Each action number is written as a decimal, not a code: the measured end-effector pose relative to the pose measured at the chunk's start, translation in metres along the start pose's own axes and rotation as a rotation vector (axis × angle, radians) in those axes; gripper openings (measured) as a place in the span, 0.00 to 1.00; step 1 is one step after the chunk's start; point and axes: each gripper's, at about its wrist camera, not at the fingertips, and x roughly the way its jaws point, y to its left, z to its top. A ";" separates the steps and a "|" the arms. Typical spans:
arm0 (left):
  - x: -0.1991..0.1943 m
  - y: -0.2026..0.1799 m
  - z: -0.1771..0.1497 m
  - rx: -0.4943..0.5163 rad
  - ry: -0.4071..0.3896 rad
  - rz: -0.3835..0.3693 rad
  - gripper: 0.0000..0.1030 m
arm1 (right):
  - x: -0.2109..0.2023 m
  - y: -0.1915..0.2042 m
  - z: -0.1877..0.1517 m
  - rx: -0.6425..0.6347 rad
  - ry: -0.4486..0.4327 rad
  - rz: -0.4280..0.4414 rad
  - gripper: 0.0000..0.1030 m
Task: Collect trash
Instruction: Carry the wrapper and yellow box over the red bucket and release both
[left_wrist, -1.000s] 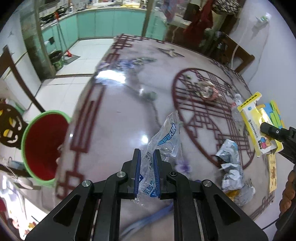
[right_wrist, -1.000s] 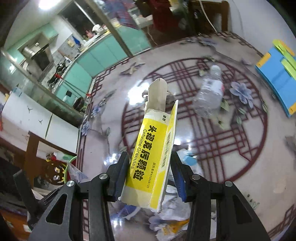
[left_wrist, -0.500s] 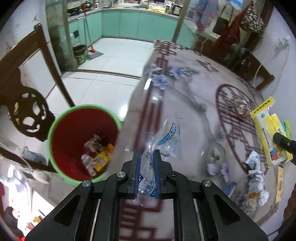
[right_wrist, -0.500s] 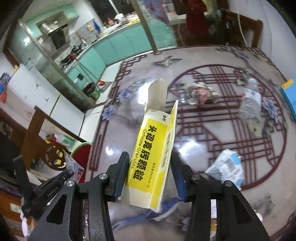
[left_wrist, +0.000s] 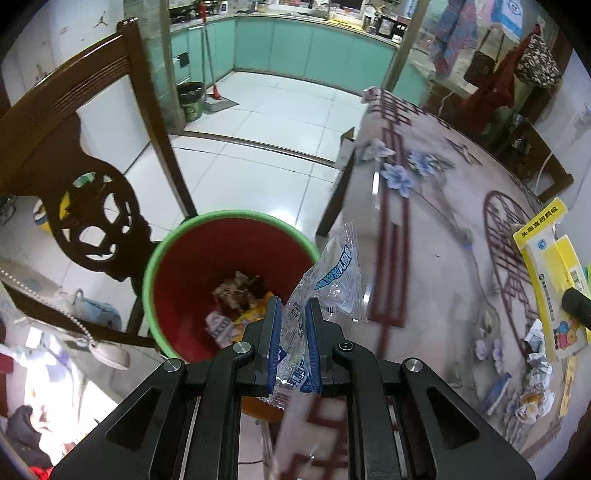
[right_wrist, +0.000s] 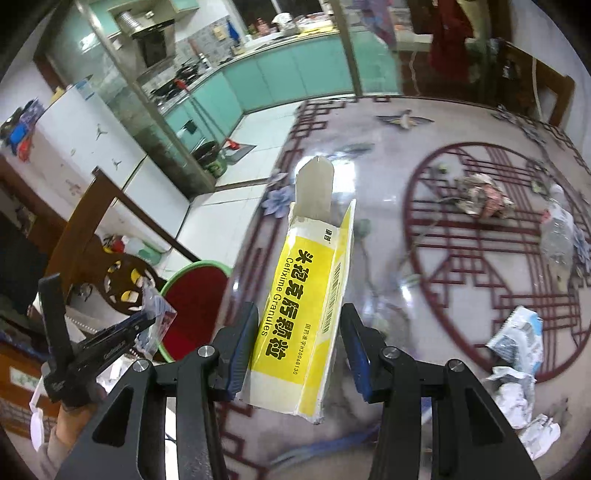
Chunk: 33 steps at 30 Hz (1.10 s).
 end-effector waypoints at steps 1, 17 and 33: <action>0.001 0.005 0.001 -0.008 0.001 0.002 0.13 | 0.002 0.005 0.001 -0.010 0.003 0.005 0.43; 0.025 0.047 0.009 -0.064 0.052 0.031 0.13 | 0.053 0.088 0.014 -0.203 0.074 0.152 0.43; 0.050 0.056 0.024 -0.075 0.083 0.043 0.12 | 0.115 0.131 0.007 -0.351 0.183 0.233 0.43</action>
